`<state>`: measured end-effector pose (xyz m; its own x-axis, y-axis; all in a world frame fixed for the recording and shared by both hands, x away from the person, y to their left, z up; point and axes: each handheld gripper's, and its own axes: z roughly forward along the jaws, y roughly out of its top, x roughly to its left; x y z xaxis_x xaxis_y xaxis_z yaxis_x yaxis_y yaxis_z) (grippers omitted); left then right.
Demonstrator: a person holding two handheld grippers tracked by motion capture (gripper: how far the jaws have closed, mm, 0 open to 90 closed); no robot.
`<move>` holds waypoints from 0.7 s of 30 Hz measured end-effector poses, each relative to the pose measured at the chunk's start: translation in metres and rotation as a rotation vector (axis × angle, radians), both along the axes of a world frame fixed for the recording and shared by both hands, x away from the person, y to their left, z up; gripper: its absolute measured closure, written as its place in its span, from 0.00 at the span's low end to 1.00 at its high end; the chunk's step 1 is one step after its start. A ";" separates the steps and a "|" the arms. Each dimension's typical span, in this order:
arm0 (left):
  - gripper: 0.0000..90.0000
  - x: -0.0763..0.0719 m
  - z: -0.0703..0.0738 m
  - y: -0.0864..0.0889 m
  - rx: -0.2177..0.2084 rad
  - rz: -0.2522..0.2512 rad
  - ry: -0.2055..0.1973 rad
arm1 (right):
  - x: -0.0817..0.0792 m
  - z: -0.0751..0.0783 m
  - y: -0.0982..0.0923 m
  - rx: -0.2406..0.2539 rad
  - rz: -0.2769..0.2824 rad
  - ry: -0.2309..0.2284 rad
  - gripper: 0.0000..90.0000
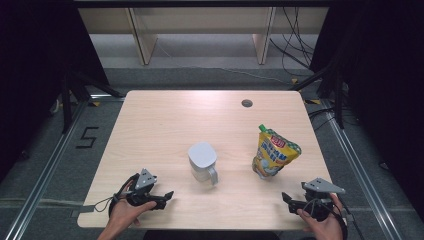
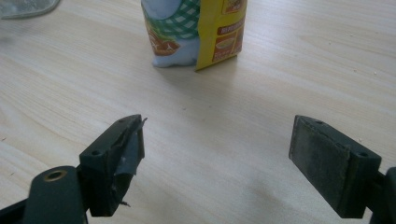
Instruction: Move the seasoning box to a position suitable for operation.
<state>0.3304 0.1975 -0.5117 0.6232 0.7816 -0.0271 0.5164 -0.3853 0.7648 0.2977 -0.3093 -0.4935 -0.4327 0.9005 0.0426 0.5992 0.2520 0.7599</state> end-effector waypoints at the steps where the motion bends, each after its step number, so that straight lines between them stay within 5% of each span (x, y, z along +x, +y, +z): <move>1: 0.17 0.000 0.001 0.002 0.000 -0.015 0.002 | 0.000 0.000 0.000 -0.005 -0.003 -0.001 0.21; 6: 0.22 -0.001 0.003 0.000 -0.026 -0.013 0.014 | 0.000 0.000 0.000 -0.004 0.003 -0.002 0.22; 10: 0.29 -0.005 0.005 -0.007 -0.086 -0.034 0.001 | 0.000 0.000 0.000 -0.004 0.002 0.002 0.23; 17: 0.43 -0.011 0.011 -0.019 -0.071 -0.097 -0.038 | 0.000 -0.001 0.000 -0.004 -0.001 0.006 0.23; 21: 0.57 -0.013 0.016 -0.027 -0.105 -0.115 -0.054 | 0.000 -0.001 0.000 -0.003 -0.003 0.003 0.23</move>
